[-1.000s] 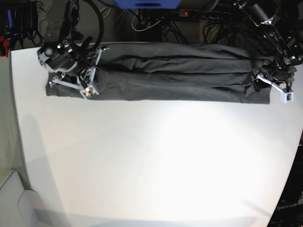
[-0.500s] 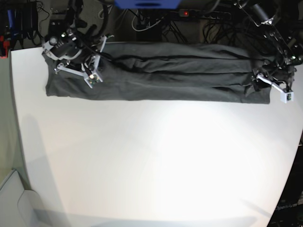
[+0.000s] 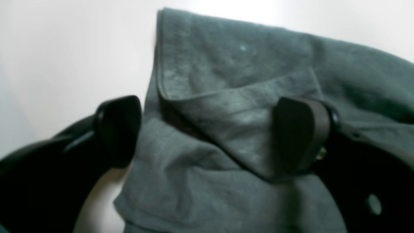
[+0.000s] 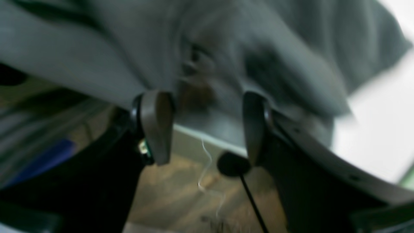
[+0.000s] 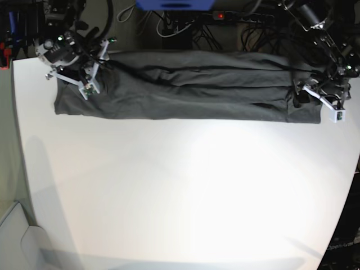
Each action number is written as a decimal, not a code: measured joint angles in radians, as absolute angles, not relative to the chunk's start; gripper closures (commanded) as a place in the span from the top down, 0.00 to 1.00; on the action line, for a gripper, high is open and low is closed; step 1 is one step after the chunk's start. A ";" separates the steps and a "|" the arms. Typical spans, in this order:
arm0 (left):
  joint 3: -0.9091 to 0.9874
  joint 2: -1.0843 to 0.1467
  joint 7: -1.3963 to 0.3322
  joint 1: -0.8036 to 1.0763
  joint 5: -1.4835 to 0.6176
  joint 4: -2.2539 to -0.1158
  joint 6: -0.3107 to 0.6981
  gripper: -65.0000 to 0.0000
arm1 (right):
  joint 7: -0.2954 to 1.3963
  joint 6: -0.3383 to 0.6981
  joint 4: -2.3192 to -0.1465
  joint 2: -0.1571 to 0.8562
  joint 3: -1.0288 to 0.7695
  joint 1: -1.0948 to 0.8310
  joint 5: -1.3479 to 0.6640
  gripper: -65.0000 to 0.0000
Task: Layout the t-shirt on the table in an organized manner, then fold the t-shirt properly
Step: 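Hold both strip ends with both grippers and pull the strip taut, then carry the strip end with the left gripper toward the right gripper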
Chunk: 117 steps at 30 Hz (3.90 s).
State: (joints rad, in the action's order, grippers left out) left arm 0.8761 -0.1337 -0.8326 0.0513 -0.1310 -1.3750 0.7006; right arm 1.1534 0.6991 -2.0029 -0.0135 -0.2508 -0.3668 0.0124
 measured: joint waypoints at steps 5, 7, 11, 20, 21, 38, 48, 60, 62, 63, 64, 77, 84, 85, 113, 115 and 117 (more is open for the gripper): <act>0.876 -0.133 -0.833 0.051 -0.131 -1.375 0.701 1.00 | 1.140 0.699 -2.003 -0.014 -0.385 -0.358 0.000 0.54; 0.876 -0.134 -0.833 0.050 -0.131 -1.375 0.701 1.00 | 1.141 0.699 -2.003 -0.014 -0.444 -0.358 0.006 0.54; 0.876 -0.133 -0.833 0.050 -0.131 -1.375 0.700 1.00 | 1.151 0.699 -2.003 -0.014 -0.480 -0.340 0.010 0.54; 0.878 -0.116 -0.899 0.060 -0.116 -1.460 0.697 1.00 | 1.317 0.699 -2.003 -0.026 -0.476 -0.197 0.007 0.53; 0.877 -0.117 -0.926 0.057 -0.116 -1.471 0.697 1.00 | 1.316 0.699 -2.003 -0.031 -0.476 -0.180 0.006 0.53; 0.873 -0.116 -0.957 0.053 -0.112 -1.498 0.697 1.00 | 1.252 0.699 -1.880 -0.033 -0.453 -0.104 0.010 0.53; 0.882 -0.109 -0.903 0.052 -0.128 -1.409 0.698 1.00 | 1.252 0.699 -1.880 -0.033 -0.453 -0.106 0.011 0.53; 0.882 -0.116 -0.873 0.047 -0.141 -1.380 0.686 0.49 | 1.249 0.699 -1.880 -0.033 -0.453 -0.106 0.011 0.53; 0.882 -0.116 -0.878 0.047 -0.142 -1.378 0.688 0.26 | 1.249 0.699 -1.880 -0.033 -0.453 -0.106 0.011 0.53; 0.881 -0.116 -0.882 0.047 -0.142 -1.377 0.689 0.16 | 1.249 0.699 -1.880 -0.033 -0.453 -0.106 0.011 0.53; 0.881 -0.115 -0.885 0.047 -0.147 -1.376 0.689 0.08 | 1.249 0.699 -1.880 -0.033 -0.453 -0.106 0.011 0.53; 0.870 -0.001 -0.992 0.074 -0.103 -1.628 0.702 0.00 | 1.248 0.699 -1.880 -0.033 -0.453 -0.106 0.011 0.53; 0.681 0.121 -1.042 0.122 -0.031 -1.938 0.702 0.00 | 1.249 0.699 -1.880 -0.031 -0.451 -0.107 0.010 0.53; 0.654 0.154 -1.042 0.130 0.013 -1.959 0.700 0.00 | 1.249 0.699 -1.880 -0.031 -0.451 -0.107 0.011 0.53; -0.375 0.145 -0.885 0.257 0.185 -1.824 0.176 0.00 | 1.246 0.699 -1.879 -0.030 -0.412 -0.100 0.011 0.53; -0.397 0.145 -0.881 0.251 0.179 -1.804 0.156 0.00 | 1.246 0.699 -1.879 -0.030 -0.412 -0.099 0.011 0.53; -0.399 0.145 -0.882 0.252 0.179 -1.802 0.150 0.01 | 1.246 0.699 -1.879 -0.030 -0.412 -0.098 0.011 0.54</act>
State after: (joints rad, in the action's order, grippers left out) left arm -0.3992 0.1448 -0.8822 0.2516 0.1791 -1.8015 0.1497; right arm 1.2457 0.6991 -1.8790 -0.0299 -0.4118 -0.0978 0.0113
